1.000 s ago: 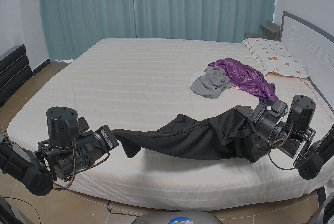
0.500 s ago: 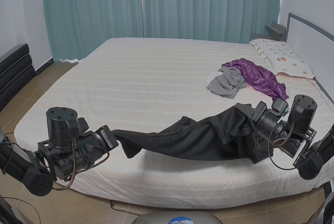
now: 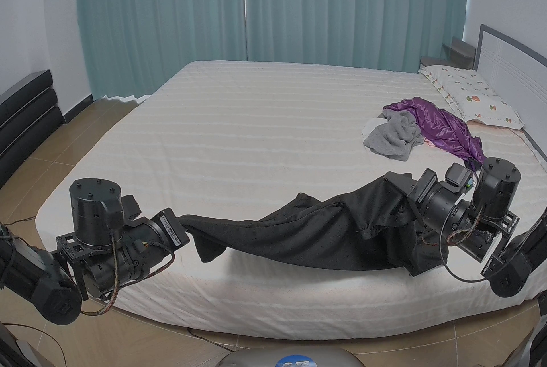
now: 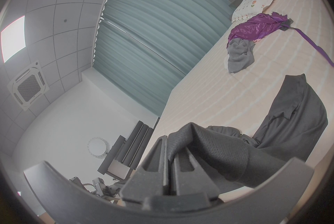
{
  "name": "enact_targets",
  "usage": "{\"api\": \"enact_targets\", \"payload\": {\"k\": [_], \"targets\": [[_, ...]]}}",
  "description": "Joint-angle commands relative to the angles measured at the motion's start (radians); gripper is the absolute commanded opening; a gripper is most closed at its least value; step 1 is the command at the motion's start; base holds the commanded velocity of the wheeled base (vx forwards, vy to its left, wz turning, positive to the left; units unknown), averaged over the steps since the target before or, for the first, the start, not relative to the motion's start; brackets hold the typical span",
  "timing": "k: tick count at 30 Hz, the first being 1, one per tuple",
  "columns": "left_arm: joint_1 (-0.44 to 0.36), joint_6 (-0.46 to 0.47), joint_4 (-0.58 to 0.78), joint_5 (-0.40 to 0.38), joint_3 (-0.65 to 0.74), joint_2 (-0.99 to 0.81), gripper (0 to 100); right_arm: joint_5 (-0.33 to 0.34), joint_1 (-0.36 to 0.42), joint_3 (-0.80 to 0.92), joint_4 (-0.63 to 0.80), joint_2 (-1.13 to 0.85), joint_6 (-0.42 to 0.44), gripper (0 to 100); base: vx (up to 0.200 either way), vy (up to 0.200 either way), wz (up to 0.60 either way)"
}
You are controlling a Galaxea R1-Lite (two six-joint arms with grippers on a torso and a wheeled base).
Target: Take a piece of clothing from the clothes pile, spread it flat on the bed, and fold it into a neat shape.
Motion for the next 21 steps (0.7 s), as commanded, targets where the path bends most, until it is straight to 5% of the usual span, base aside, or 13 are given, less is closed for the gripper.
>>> {"api": "enact_targets", "payload": {"k": [1,13,21], "targets": [[0.000,0.000,0.000,0.002,0.018,-0.007,0,-0.009,0.000,0.035,-0.001,-0.009,-0.003,0,0.000,0.000,0.00],[-0.002,0.002,0.002,0.023,0.042,-0.021,0,-0.032,-0.005,0.110,-0.001,-0.046,-0.006,0,0.000,0.000,0.00],[-0.036,0.002,0.005,0.068,0.062,-0.076,0,-0.034,0.007,0.173,0.002,-0.192,-0.012,0,-0.150,0.000,0.00]]}}
